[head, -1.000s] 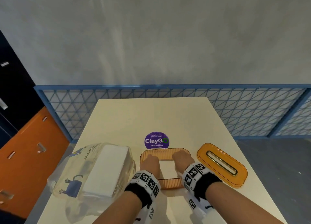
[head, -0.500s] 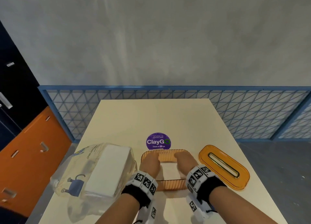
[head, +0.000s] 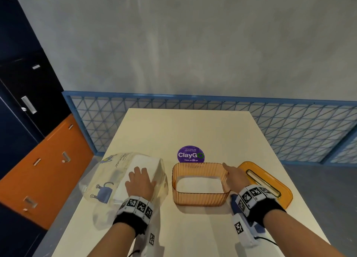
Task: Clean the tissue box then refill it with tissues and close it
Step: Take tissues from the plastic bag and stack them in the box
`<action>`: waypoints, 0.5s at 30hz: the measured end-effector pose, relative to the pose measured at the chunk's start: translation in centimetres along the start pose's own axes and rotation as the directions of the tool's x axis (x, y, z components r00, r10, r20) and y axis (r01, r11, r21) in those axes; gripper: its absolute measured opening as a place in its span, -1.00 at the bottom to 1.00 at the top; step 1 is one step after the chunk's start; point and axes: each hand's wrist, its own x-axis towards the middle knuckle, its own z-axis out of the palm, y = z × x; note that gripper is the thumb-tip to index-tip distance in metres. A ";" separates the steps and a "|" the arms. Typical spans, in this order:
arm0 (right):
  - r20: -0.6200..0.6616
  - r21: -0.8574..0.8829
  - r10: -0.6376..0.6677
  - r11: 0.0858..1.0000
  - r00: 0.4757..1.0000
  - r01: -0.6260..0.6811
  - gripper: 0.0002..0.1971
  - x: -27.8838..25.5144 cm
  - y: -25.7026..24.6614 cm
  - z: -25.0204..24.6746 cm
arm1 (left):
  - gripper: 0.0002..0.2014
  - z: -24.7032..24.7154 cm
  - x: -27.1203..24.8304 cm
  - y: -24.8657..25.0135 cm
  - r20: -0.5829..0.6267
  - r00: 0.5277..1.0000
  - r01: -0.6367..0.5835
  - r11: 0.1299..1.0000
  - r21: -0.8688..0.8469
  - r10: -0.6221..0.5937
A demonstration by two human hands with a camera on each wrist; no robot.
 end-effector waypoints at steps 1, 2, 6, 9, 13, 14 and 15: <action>0.002 0.009 0.008 1.000 1.000 -0.008 -0.41 0.0 0.0 0.0 | -0.54 0.0 0.0 -0.2 -0.004 1.000 -0.003 1.000 -0.003 0.003; 0.004 0.015 0.015 1.000 1.000 -0.016 -0.41 0.0 0.0 0.0 | -0.56 0.0 0.0 -0.2 -0.005 1.000 -0.001 1.000 -0.011 0.001; 0.018 0.009 0.016 1.000 1.000 -0.016 -0.40 0.0 0.0 0.0 | -0.66 -0.7 0.1 -0.4 0.007 1.000 -0.003 0.997 -0.076 0.004; 0.022 -0.017 0.016 1.000 1.000 -0.016 -0.39 -0.1 -0.2 -0.1 | -0.70 -1.0 -0.1 -0.6 0.015 1.000 -0.018 0.997 -0.070 0.019; 0.033 -0.048 0.019 0.999 0.999 -0.018 -0.38 -0.1 -0.3 -0.2 | -0.71 -0.8 -0.3 -0.1 0.032 0.998 -0.057 0.997 0.052 0.056; 0.039 -0.054 0.021 0.998 0.999 -0.019 -0.38 -0.2 -0.4 -0.1 | -0.71 -0.6 -0.3 0.2 0.039 0.998 -0.059 0.995 0.080 0.056; 0.043 -0.060 0.020 0.998 0.999 -0.018 -0.38 -0.1 -0.4 -0.1 | -0.72 -0.5 -0.4 0.4 0.043 0.998 -0.056 0.993 0.102 0.052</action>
